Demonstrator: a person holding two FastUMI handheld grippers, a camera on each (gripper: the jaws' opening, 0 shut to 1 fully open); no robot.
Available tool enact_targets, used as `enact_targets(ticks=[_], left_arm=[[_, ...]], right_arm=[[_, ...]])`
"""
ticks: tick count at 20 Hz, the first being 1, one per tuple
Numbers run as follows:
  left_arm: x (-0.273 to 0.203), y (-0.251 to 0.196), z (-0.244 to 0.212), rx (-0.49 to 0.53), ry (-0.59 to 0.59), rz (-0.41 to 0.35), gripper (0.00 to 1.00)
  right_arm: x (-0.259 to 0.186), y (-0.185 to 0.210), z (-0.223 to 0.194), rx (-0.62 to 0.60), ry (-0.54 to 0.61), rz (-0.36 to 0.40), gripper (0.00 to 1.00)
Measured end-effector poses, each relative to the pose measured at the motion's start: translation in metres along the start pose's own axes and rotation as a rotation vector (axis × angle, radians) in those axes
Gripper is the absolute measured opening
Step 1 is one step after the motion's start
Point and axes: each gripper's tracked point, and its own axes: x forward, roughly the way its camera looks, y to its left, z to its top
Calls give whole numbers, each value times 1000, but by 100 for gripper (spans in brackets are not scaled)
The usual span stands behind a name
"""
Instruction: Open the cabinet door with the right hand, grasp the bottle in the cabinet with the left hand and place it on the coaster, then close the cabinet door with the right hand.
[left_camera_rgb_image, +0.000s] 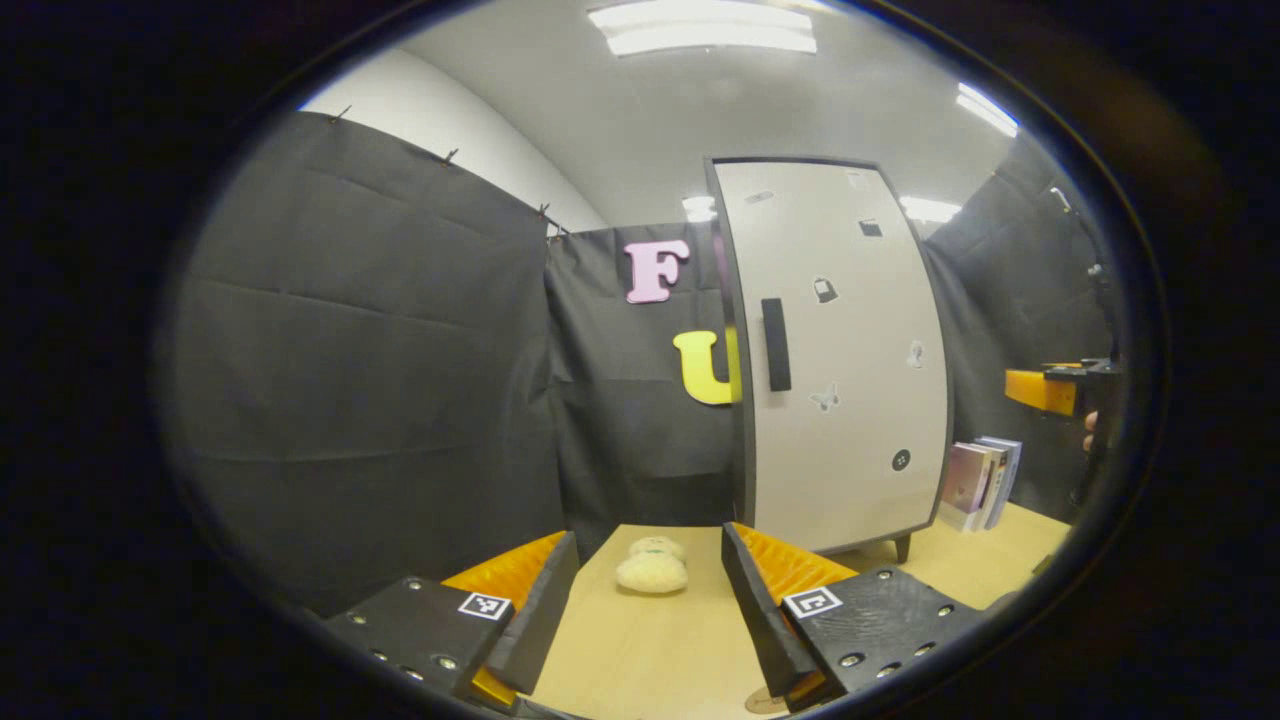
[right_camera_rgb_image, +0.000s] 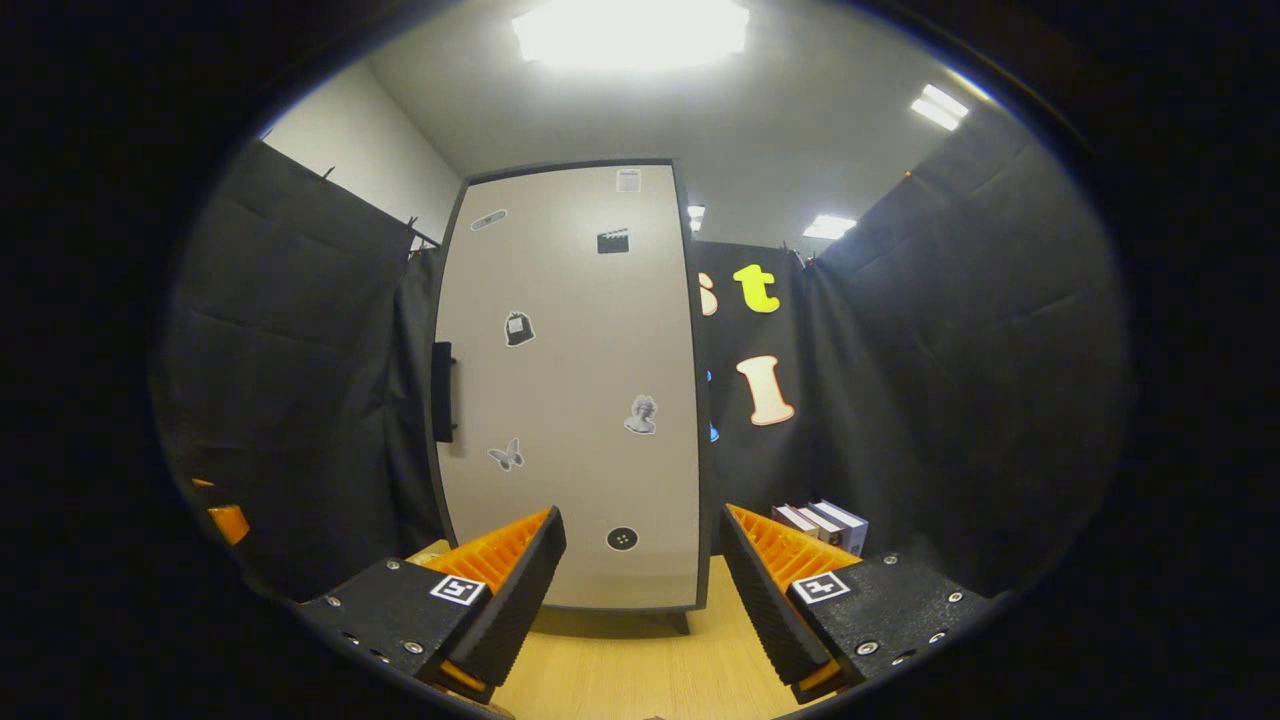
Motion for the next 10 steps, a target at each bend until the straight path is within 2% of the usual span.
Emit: enact_targets(ticks=[6, 7, 8, 10], left_arm=[[-12, 32, -5, 10, 10, 76, 83], [-15, 37, -5, 9, 11, 89, 78], [-19, 43, -5, 9, 13, 102, 83], [-26, 55, -7, 10, 18, 129, 83]], right_arm=[[39, 43, 17, 5, -32, 78, 95], [46, 51, 20, 7, -36, 90, 95], [52, 58, 20, 9, -36, 102, 95], [67, 71, 20, 15, -28, 118, 95]])
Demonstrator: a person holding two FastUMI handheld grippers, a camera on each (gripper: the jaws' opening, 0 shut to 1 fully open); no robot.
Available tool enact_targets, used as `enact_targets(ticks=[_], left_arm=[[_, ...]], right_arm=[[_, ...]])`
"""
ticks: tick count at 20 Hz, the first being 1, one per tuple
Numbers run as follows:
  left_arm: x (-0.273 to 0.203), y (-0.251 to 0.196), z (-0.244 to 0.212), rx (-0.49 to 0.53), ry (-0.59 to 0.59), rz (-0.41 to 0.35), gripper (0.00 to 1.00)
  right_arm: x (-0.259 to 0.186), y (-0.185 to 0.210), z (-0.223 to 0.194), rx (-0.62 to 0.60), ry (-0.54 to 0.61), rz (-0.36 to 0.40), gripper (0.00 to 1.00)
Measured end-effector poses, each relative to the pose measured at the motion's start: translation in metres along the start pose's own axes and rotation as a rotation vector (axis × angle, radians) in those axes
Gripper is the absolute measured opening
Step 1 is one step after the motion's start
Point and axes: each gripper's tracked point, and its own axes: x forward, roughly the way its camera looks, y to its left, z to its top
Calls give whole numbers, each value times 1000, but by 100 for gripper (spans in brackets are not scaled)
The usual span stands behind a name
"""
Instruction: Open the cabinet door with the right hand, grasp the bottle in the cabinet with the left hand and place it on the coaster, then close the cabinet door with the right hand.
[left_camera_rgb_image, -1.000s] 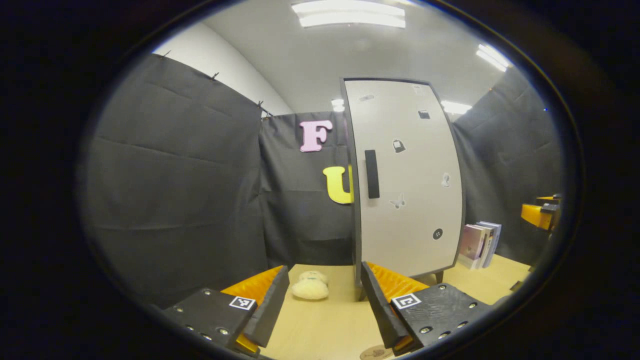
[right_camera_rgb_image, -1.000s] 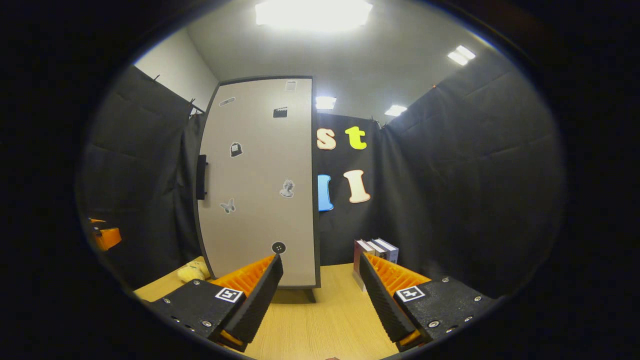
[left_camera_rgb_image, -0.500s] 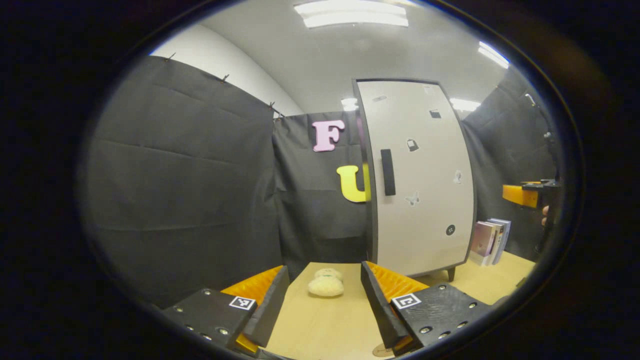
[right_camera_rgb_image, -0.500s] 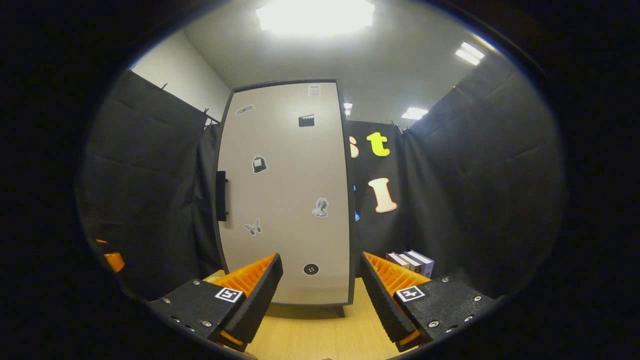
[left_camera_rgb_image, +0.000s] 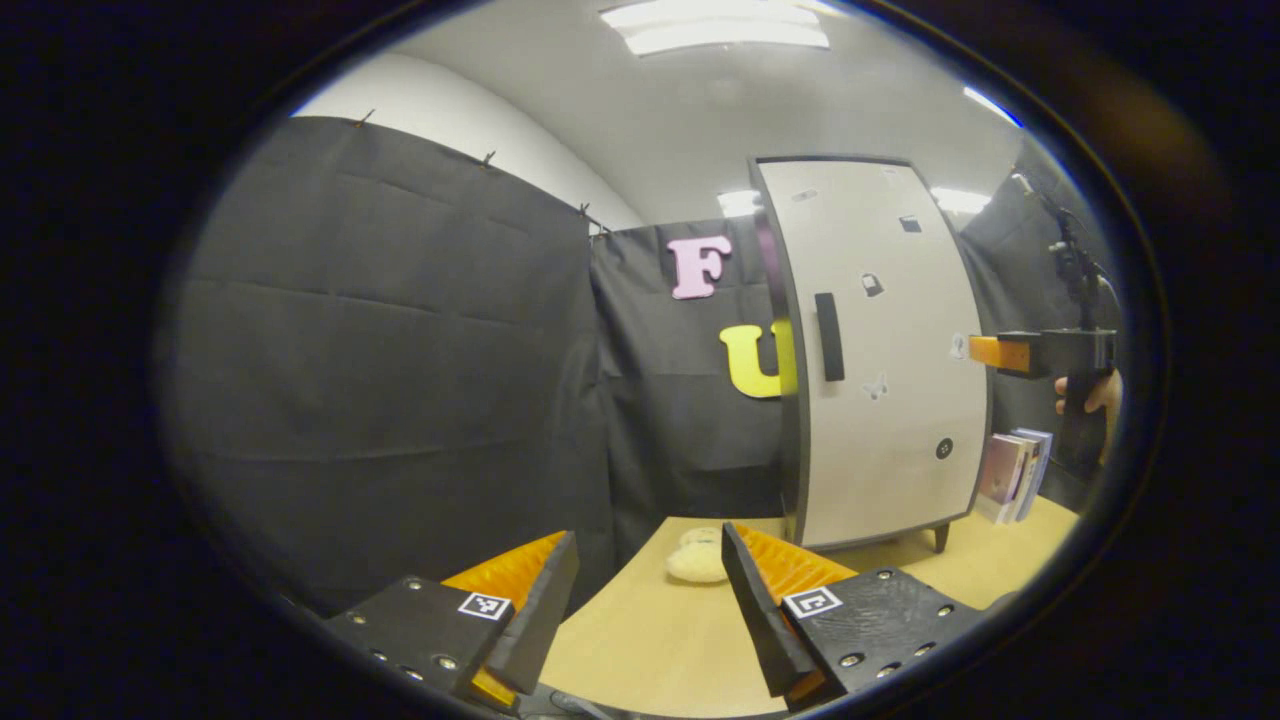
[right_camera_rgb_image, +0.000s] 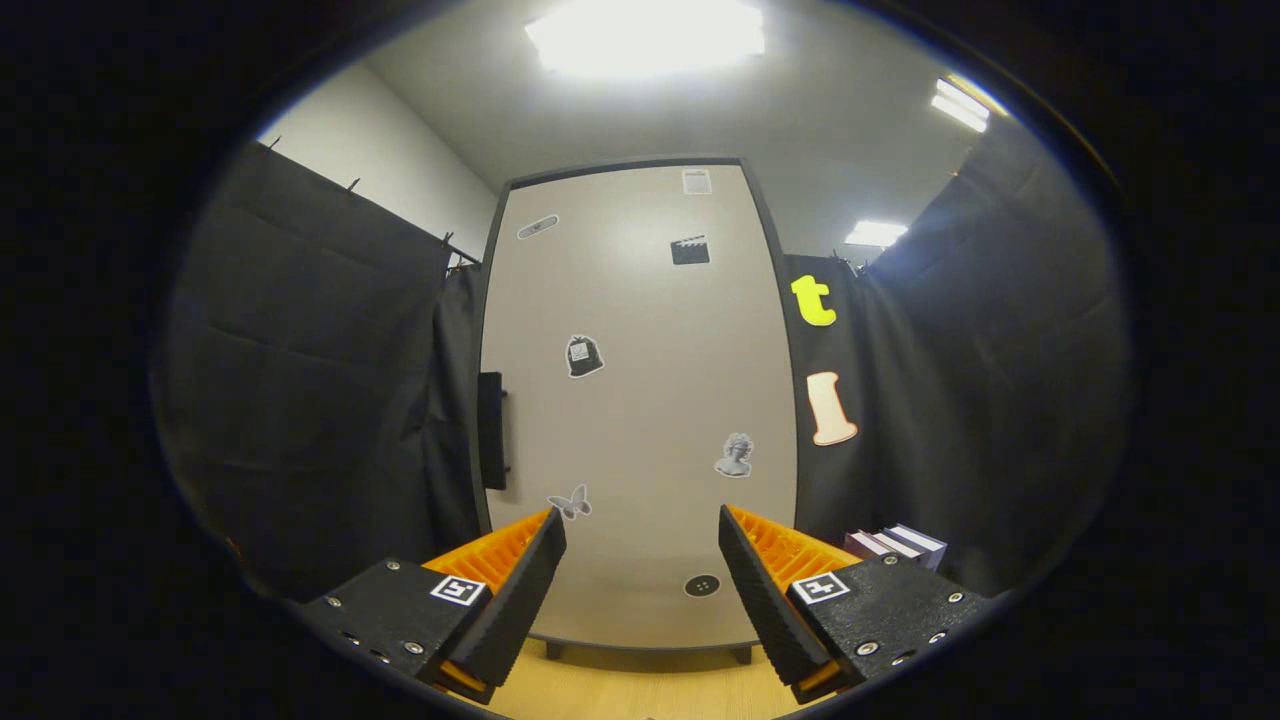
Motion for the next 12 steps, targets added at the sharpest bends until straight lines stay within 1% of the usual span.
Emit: enact_targets(ticks=[6, 12], left_arm=[[-11, 35, -8, 14, 15, 84, 83], [-14, 60, -18, 10, 37, 144, 83]], right_arm=[[48, 43, 3, 12, 3, 56, 95], [85, 87, 14, 5, -21, 104, 95]])
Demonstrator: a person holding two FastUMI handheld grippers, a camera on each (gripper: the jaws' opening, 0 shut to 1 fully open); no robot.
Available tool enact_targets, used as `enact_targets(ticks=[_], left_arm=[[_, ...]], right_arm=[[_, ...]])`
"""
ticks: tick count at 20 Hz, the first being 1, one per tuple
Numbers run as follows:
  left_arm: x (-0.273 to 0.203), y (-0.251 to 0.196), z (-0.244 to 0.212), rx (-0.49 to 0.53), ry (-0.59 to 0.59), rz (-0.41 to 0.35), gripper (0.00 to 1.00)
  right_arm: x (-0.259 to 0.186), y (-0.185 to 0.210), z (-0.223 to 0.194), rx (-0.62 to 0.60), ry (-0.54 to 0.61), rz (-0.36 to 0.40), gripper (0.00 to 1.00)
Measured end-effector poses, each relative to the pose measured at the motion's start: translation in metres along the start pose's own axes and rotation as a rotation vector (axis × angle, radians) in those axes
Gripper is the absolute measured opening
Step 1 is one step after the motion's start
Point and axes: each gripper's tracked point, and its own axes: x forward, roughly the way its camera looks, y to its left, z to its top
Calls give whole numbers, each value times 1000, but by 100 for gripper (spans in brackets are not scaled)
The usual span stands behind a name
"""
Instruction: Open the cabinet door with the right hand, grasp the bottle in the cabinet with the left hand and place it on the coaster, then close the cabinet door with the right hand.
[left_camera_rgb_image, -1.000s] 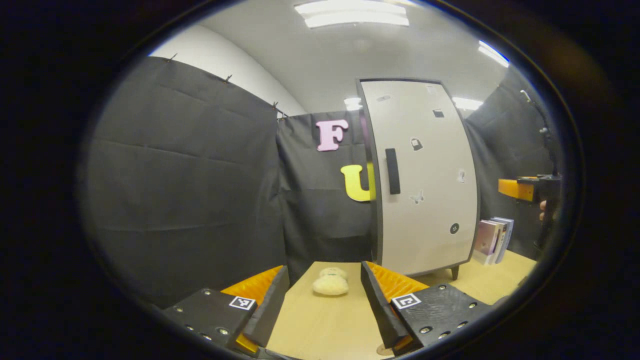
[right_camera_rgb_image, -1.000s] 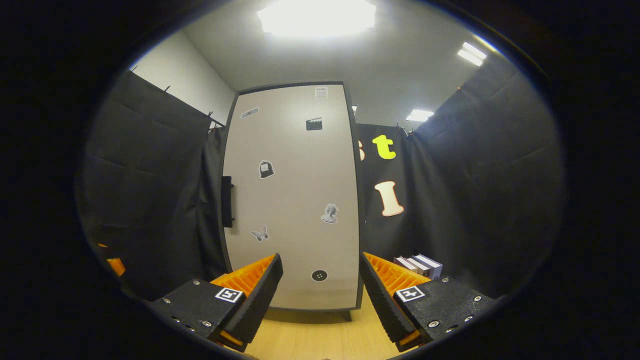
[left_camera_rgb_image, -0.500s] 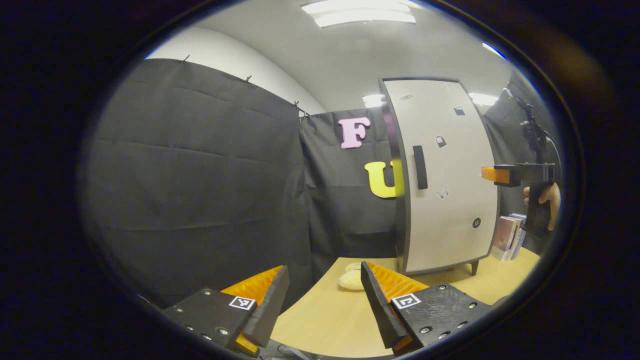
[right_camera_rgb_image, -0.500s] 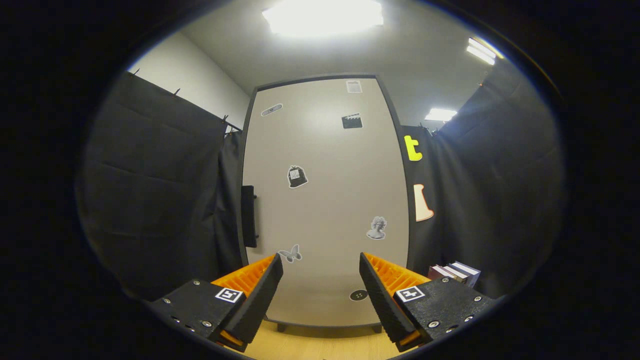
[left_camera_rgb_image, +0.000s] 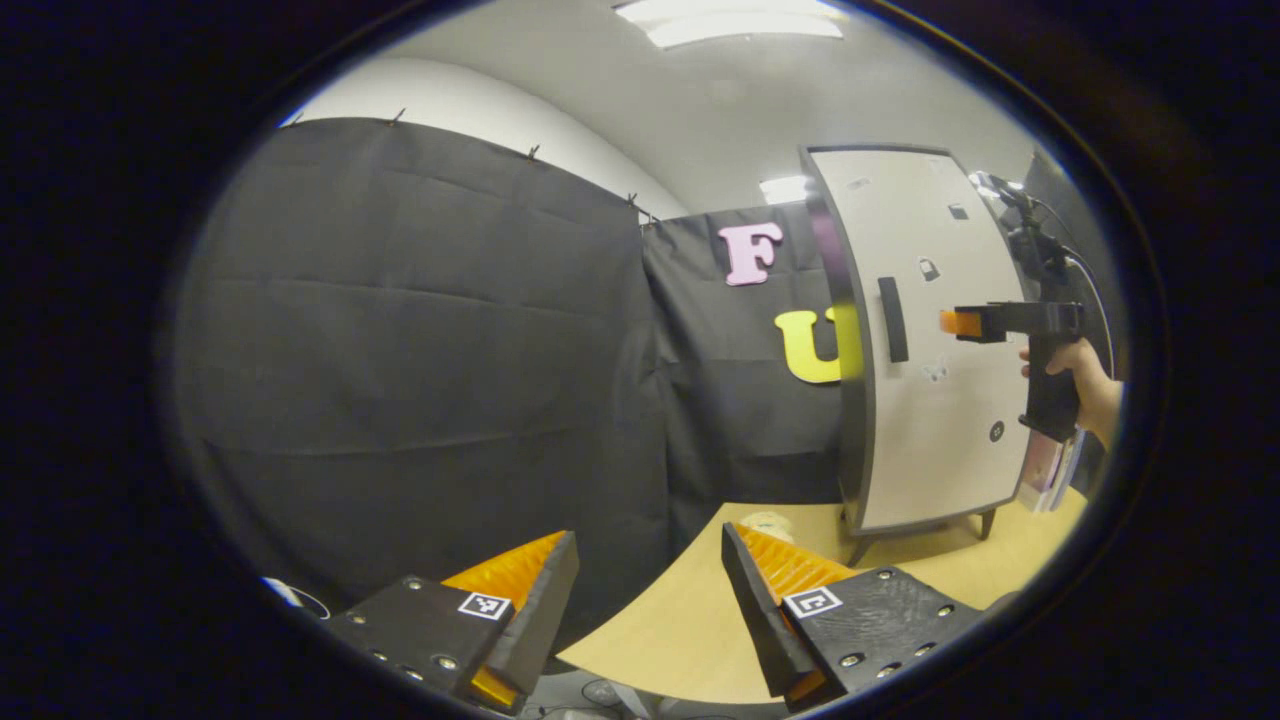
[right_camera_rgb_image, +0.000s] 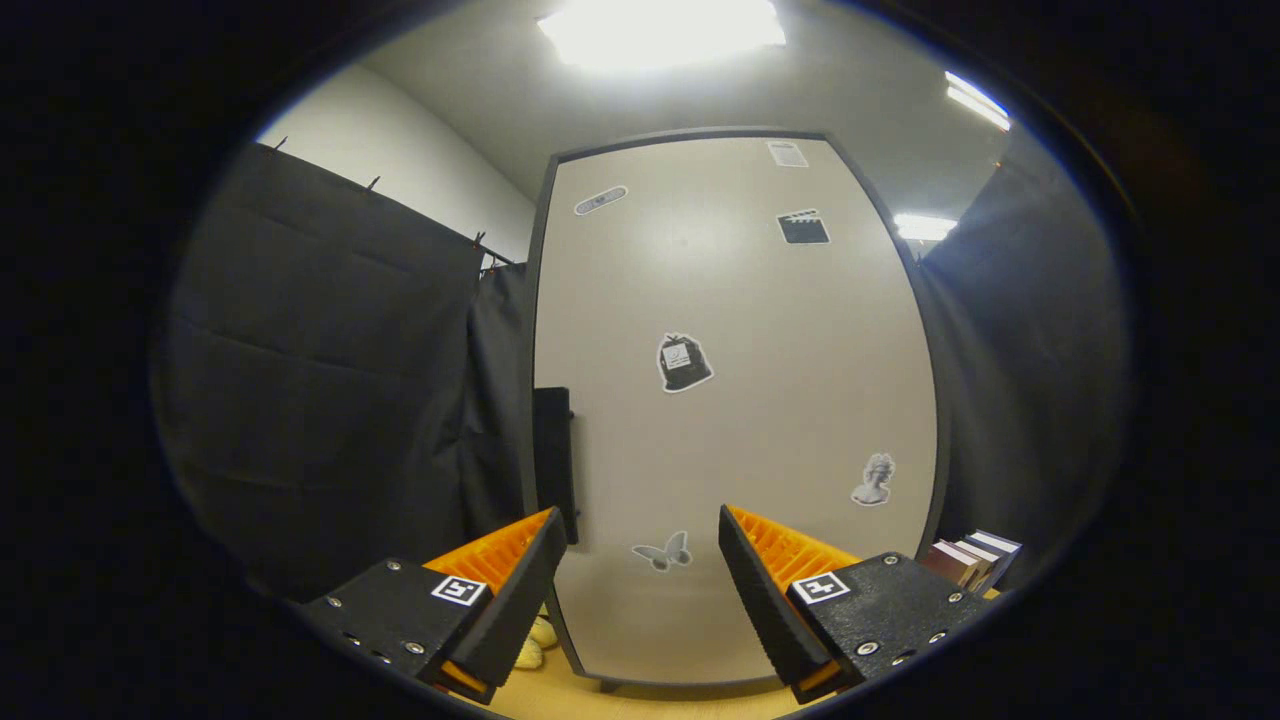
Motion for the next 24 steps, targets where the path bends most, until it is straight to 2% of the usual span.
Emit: enact_targets(ticks=[6, 7, 8, 11, 13, 15, 16, 18, 21, 23, 24], left_arm=[[-2, 25, -8, -5, 8, 49, 83], [-2, 28, -9, -12, 12, 58, 88], [-2, 31, -10, -19, 16, 64, 83], [-2, 36, -12, -25, 16, 77, 83], [2, 37, -14, -23, 18, 83, 83], [4, 40, -17, -24, 20, 89, 83], [5, 40, -19, -26, 23, 91, 83], [10, 43, -21, -34, 24, 89, 83], [8, 49, -23, -44, 21, 85, 83], [6, 51, -22, -44, 17, 80, 83], [6, 51, -23, -44, 17, 78, 83]], right_arm=[[40, 26, 9, 6, -4, 13, 94], [47, 31, 9, 4, 1, 15, 94], [53, 37, 7, 1, 8, 22, 95], [71, 52, -3, -8, 37, 37, 94], [80, 53, -2, -30, 33, 17, 91], [90, 49, -3, -51, 42, -17, 81], [93, 53, -4, -42, 52, -10, 67], [99, 55, -7, -30, 77, -10, 53], [102, 61, -28, 1, 182, -1, 47], [98, 58, -27, -8, 181, -21, 43], [103, 58, -27, -10, 177, -26, 34]])
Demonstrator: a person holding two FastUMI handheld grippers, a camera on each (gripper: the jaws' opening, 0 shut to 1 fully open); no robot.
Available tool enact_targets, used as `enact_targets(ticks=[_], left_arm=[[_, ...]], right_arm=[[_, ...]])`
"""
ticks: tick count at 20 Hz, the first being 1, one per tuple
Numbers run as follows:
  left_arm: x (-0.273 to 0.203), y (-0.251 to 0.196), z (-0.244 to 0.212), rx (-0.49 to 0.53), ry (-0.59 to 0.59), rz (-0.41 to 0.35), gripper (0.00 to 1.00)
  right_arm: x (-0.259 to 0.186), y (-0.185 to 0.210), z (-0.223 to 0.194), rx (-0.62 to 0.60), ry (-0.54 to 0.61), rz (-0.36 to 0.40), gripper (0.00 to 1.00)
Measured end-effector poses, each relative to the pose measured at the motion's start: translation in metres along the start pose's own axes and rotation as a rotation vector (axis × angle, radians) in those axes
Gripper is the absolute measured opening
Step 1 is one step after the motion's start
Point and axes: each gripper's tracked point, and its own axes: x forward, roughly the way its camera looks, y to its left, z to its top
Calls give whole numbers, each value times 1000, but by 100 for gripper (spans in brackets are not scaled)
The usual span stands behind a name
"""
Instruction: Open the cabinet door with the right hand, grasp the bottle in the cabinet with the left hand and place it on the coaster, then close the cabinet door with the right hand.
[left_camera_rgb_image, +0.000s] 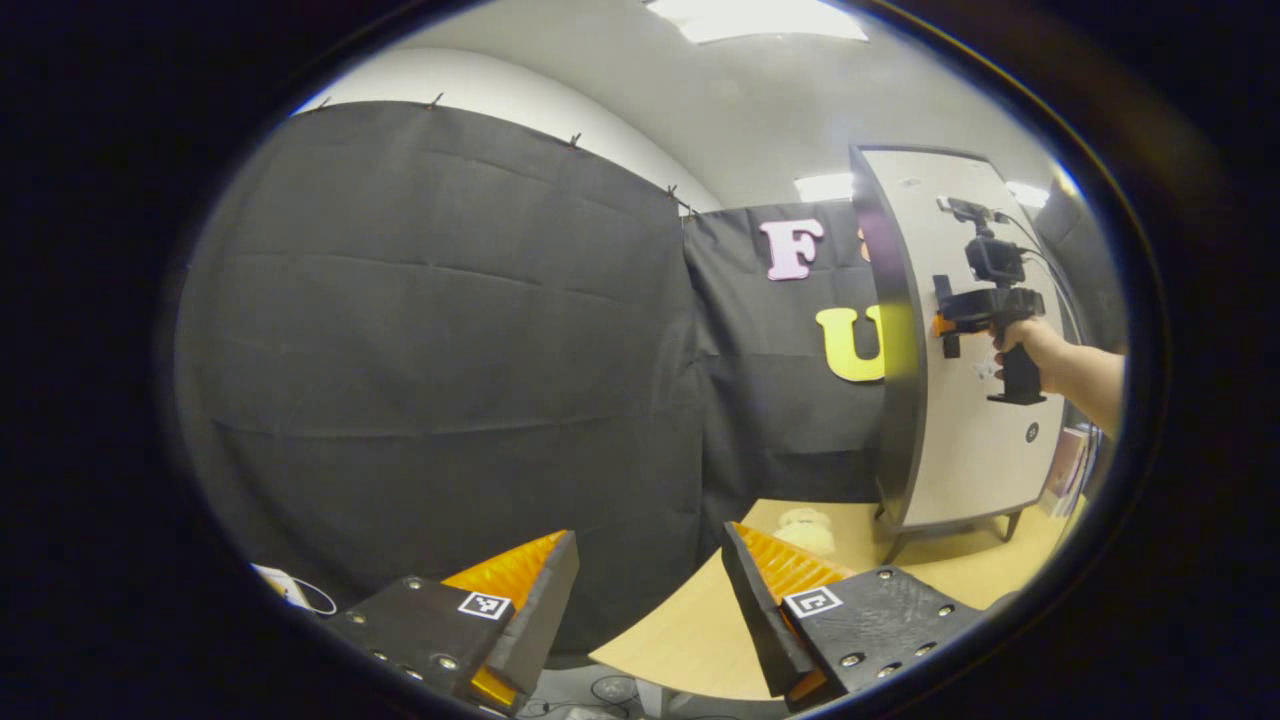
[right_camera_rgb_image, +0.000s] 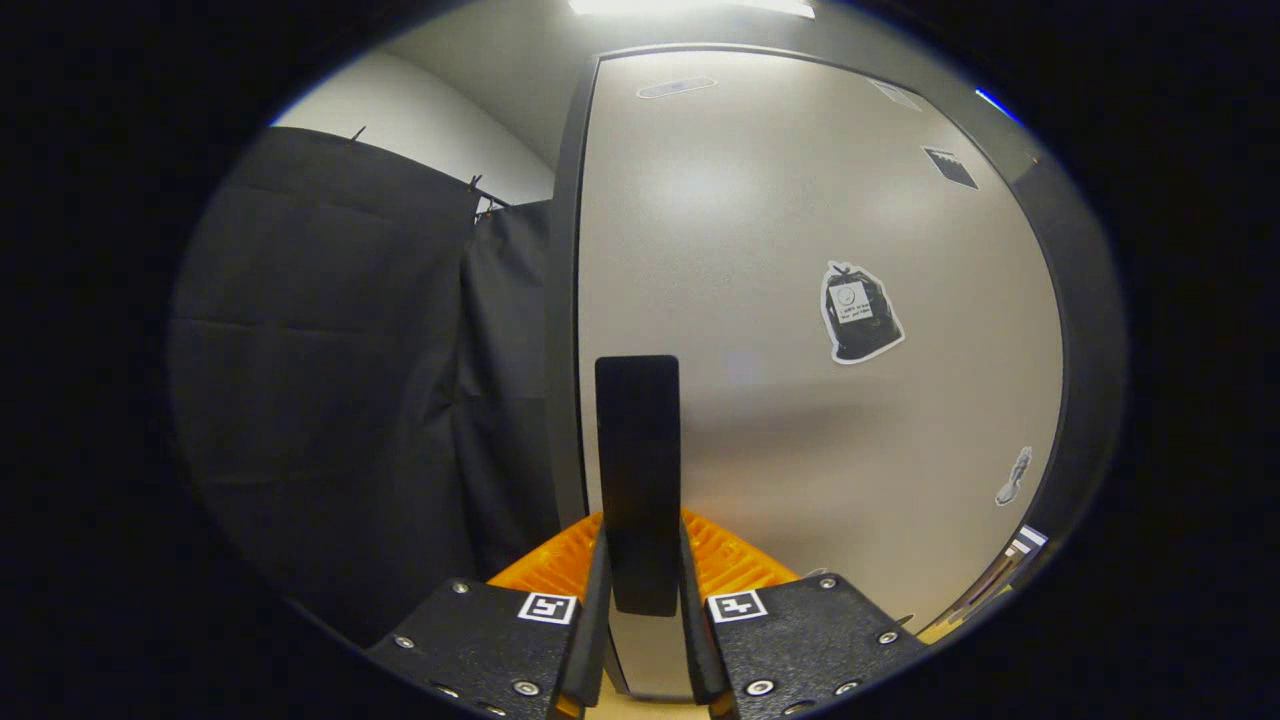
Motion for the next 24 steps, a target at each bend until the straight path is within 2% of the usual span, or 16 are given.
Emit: enact_targets(ticks=[2, 5, 12, 20, 24], left_arm=[[-1, -2, 1, -7, 5, -12, 83], [4, -6, 1, -11, 9, -36, 83], [12, -32, 20, 16, -38, -109, 83], [19, -66, 15, 1, -37, -206, 83], [25, -83, 21, 7, -49, -244, 83]], right_arm=[[-3, 0, -1, 0, 23, -7, 25], [-4, 1, -2, 3, 39, 1, 19], [-24, 3, 0, 21, 49, 44, 19], [-43, -1, 1, 45, 67, 114, 19], [-50, -4, 1, 50, 62, 121, 19]])
